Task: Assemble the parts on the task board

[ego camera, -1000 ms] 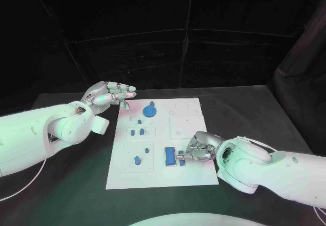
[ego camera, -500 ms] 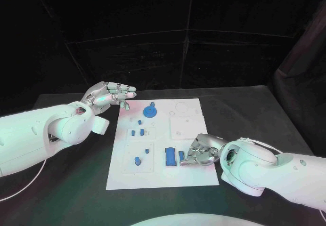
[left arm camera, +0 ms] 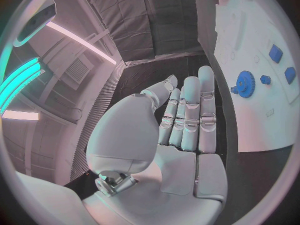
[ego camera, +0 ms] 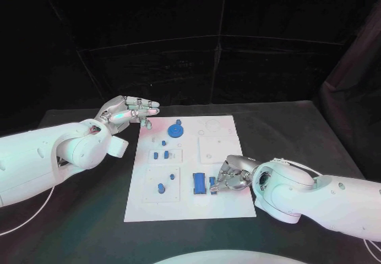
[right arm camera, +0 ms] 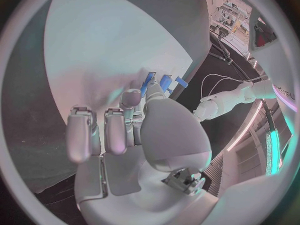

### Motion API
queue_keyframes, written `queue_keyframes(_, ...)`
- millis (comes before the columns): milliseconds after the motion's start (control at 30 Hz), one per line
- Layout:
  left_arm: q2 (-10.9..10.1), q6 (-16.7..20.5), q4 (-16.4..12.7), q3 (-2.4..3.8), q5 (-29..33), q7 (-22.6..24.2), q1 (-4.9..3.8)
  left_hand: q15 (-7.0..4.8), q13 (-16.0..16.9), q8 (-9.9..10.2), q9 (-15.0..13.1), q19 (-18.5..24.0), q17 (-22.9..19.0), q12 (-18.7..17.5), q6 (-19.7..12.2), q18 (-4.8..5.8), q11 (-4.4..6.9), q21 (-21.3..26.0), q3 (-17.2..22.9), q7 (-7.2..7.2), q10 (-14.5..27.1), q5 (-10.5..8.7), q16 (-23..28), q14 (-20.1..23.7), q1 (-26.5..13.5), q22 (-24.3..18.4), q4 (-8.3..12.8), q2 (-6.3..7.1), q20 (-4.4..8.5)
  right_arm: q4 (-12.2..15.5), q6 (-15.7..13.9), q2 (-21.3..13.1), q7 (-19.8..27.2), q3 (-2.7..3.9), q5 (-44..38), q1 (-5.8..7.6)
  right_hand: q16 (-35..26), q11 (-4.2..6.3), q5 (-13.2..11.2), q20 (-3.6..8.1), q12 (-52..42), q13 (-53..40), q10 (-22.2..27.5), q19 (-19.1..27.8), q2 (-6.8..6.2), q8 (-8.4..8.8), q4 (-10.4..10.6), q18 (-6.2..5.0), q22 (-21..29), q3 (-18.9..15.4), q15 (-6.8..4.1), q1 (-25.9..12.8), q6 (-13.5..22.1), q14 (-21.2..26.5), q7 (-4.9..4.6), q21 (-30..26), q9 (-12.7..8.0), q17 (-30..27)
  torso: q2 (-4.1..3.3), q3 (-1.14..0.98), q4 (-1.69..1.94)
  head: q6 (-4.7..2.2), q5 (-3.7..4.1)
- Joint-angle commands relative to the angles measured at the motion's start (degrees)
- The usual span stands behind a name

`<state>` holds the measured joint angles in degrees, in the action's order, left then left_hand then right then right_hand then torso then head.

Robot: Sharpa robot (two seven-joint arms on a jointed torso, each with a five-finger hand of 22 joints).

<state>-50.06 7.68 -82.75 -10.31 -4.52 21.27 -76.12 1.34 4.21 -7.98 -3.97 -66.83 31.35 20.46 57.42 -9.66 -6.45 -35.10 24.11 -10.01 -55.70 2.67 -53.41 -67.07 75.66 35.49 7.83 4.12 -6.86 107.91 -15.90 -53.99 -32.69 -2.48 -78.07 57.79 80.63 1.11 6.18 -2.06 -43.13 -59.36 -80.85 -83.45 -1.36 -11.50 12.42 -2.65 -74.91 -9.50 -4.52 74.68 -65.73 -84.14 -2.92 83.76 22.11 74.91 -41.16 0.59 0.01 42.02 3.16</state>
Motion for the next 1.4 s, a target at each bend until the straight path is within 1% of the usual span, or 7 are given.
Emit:
queue_keyframes(33, 0.0, -0.5, -0.1, 0.04, 0.2, 0.2, -0.08, -0.09, -0.1, -0.4, 0.1, 0.4, -0.1, 0.4, 0.3, -0.84, 0.05, 0.4, 0.1, -0.10, 0.0, 0.14, -0.3, 0.4, 0.1, -0.1, 0.3, -0.30, 0.11, -0.4, 1.7, 0.1, -0.1, -0.17, -1.6, -0.12, 0.0, -0.05, 0.1, 0.01, 0.0, -0.1, 0.1, 0.1, 0.02, 0.31, -0.4, 0.27, -6.5, -0.1, -0.04, 0.6, 0.2, -3.2, -0.35, 0.0, -0.1, 1.5, -0.01, -0.03, -0.08, -0.01, -0.06)
queue_keyframes(433, 0.0, -0.6, 0.1, 0.04, 0.2, 0.2, -0.07, -0.09, -0.1, -0.4, 0.1, 0.4, -0.1, 0.4, 0.3, -0.84, 0.05, 0.4, 0.1, -0.10, 0.0, 0.14, -0.3, 0.4, 0.1, -0.1, 0.3, -0.30, 0.11, 2.1, -4.6, -3.3, 9.0, -0.14, 5.0, -0.10, -1.6, -0.70, -3.3, -0.30, 2.7, 1.4, 1.2, 1.7, -4.26, 2.03, 2.9, -0.24, -4.5, -3.9, 0.44, -3.1, 2.5, -2.8, -1.11, -1.6, 0.1, -0.5, 0.14, -0.07, -0.04, -0.55, 0.05)
queue_keyframes(633, 0.2, -0.7, 0.2, 0.03, 0.3, 0.5, -0.06, 0.02, -0.2, -0.3, 0.1, 0.4, -0.3, 0.5, 0.2, -0.76, -0.04, 0.4, -0.2, -0.16, 0.1, 0.12, -0.4, 0.4, -0.4, -0.1, 0.1, -0.26, 0.05, 0.8, -7.2, -6.1, 23.6, -0.06, 20.5, 1.12, -14.1, -2.66, -3.4, -1.60, 15.9, 9.6, 7.7, 11.9, -4.48, 4.97, 3.6, -3.49, 8.6, -1.6, 2.06, 0.5, 8.4, 1.6, -3.39, -12.5, -1.3, -15.0, 0.48, 0.11, 0.11, -1.28, 0.40)
queue_keyframes(767, 0.6, -0.7, 0.4, -0.34, 2.2, 1.3, -0.03, 0.28, -0.2, -0.2, 0.1, 0.9, -0.7, 0.7, -0.1, -0.67, -0.10, 1.0, -1.3, -0.12, 0.3, 0.09, 0.0, 1.0, -1.9, -0.5, -0.6, 0.26, -0.20, -3.7, -6.7, -6.1, 36.1, -0.03, 37.1, 3.44, -38.1, -5.30, -3.0, -3.18, 23.9, 16.3, 14.4, 27.6, -1.73, 5.57, 1.0, -7.78, 29.7, -0.8, 4.11, 5.3, 10.3, 10.8, -4.58, -33.3, -2.1, -37.2, 1.11, 0.32, 0.12, -2.10, 0.55)
queue_keyframes(967, 2.0, -0.3, 2.1, -1.06, 6.4, 3.3, 0.11, 3.09, -0.5, 0.5, 0.2, 12.8, -8.7, 0.3, -1.7, 0.25, -0.76, 12.0, -5.6, 0.07, -0.5, 0.20, 15.2, 12.7, -5.1, -6.9, -3.1, 1.20, -2.61, -15.4, -3.5, -1.2, 49.4, 0.03, 56.7, 6.03, -64.0, -9.49, -2.2, -8.80, 36.3, 32.0, 22.5, 39.3, 1.72, 7.77, -4.4, -6.07, 43.6, -0.1, 11.02, 10.9, 13.0, 27.5, -8.20, -55.1, -5.9, -52.2, 2.57, 0.73, -0.17, -4.56, 0.71)
queue_keyframes(1200, 4.9, 3.1, 6.3, -1.24, 11.8, 6.7, 0.87, 7.35, -0.7, 2.4, 0.2, 24.0, -19.4, -7.5, -2.3, -0.47, -3.65, 25.6, -10.1, 1.04, -0.7, 0.12, 34.8, 16.2, -3.5, -17.3, -4.3, -0.56, -8.15, -29.2, -1.0, 6.4, 56.0, 1.14, 64.8, 6.69, -76.3, -10.76, -2.1, -13.35, 39.4, 48.5, 22.2, 38.3, 4.28, 7.81, -10.1, -8.35, 56.1, -1.7, 13.19, 7.3, 13.5, 25.5, -7.43, -70.7, -12.9, -66.1, 3.58, 0.62, -0.72, -7.31, 0.38)
queue_keyframes(1400, 7.2, 5.9, 9.0, -1.25, 13.7, 9.7, 1.76, 7.65, -0.7, 3.6, 0.2, 24.5, -22.2, -11.2, -2.6, -0.96, -4.08, 27.5, -11.0, 1.09, 0.6, 0.09, 39.5, 16.3, -1.9, -19.8, -3.9, -1.58, -9.11, -35.4, 0.6, 9.7, 57.9, 1.56, 66.3, 6.80, -77.1, -11.79, -2.1, -13.67, 39.6, 53.9, 23.0, 36.5, 5.69, 7.90, -12.4, -7.95, 60.5, -2.1, 13.58, 5.1, 12.7, 24.6, -7.00, -75.5, -16.1, -70.4, 4.22, 0.35, -0.44, -8.60, 0.20)
